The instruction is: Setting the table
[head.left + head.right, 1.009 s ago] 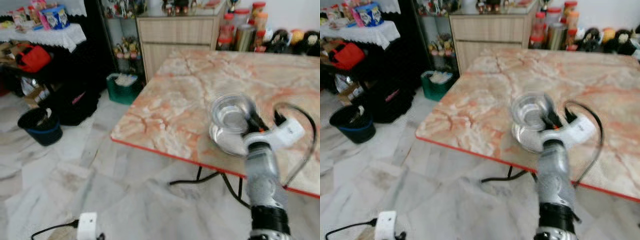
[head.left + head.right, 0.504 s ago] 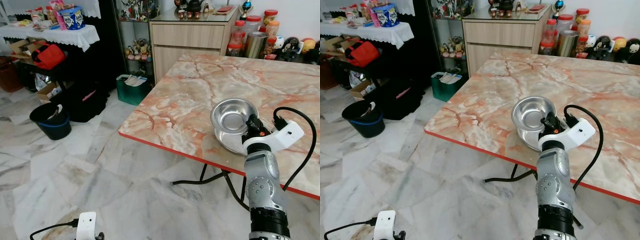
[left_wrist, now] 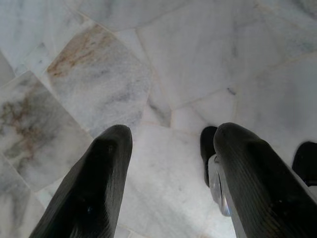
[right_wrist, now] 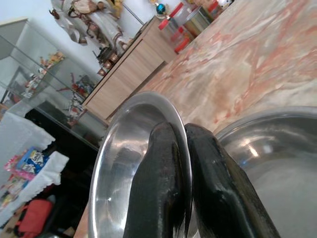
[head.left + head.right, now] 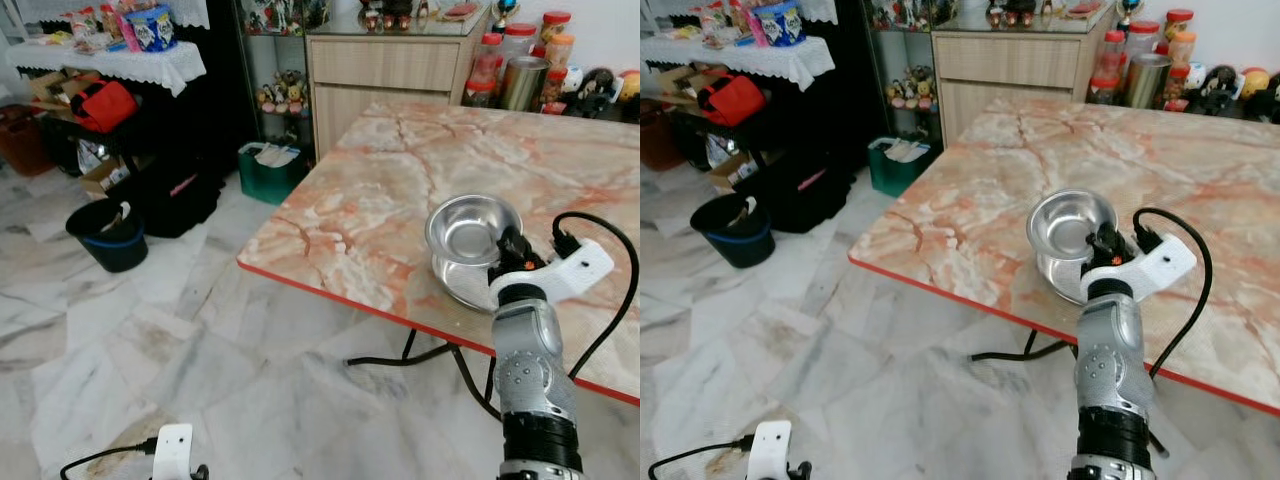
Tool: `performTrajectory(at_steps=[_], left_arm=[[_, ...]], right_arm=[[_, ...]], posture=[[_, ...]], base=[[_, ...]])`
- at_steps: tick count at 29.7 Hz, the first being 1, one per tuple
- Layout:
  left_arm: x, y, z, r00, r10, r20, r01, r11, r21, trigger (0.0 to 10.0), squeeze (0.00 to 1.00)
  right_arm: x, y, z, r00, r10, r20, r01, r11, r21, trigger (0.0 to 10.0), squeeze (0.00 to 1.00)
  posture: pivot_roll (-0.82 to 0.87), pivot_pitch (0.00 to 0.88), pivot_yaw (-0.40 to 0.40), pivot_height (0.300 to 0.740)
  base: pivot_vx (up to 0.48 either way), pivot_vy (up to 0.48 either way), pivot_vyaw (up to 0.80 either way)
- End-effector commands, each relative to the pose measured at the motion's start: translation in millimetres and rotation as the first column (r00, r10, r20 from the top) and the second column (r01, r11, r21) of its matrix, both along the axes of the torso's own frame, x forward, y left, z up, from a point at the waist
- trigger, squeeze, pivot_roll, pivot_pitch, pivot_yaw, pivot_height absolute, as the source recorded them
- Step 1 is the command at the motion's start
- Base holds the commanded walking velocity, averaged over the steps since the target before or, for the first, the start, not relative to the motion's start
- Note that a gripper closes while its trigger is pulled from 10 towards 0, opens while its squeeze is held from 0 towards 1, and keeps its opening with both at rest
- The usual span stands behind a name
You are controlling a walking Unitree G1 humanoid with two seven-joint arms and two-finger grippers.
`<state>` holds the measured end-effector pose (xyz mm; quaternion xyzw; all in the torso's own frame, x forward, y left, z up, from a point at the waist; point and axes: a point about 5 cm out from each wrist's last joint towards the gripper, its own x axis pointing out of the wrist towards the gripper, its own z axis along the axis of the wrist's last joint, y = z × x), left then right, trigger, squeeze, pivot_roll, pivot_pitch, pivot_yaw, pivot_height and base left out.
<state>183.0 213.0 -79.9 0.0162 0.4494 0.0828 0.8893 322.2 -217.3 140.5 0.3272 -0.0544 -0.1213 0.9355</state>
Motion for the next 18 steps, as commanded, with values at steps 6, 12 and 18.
performTrajectory(at_steps=[6, 12, 18], left_arm=[[-1.8, 4.5, 0.0, 1.0, 0.009, -0.004, -0.009, 1.0, 0.011, 10.0, 0.0], [-1.7, 4.8, 0.1, 1.0, 0.007, -0.003, -0.007, 1.0, 0.012, 10.0, 0.0], [-2.0, 4.8, -0.1, 1.0, 0.007, -0.005, -0.007, 1.0, 0.013, 10.0, 0.0]], right_arm=[[2.5, 3.7, 8.0, 0.999, 0.009, 0.035, -0.009, 1.0, -0.003, 10.0, 0.0], [3.1, 4.4, 7.9, 0.999, 0.012, 0.037, -0.012, 1.0, -0.001, 10.0, 0.0], [4.1, 5.4, 7.6, 0.999, 0.015, 0.039, -0.016, 1.0, 0.021, 10.0, 0.0]], posture=[[-0.03, 0.0, 0.061, 0.74], [-0.03, 0.0, 0.062, 0.74], [-0.03, 0.0, 0.063, 0.74]], base=[[0.0, 0.0, 0.0], [0.04, 0.0, 0.0], [0.243, 0.0, -0.22]])
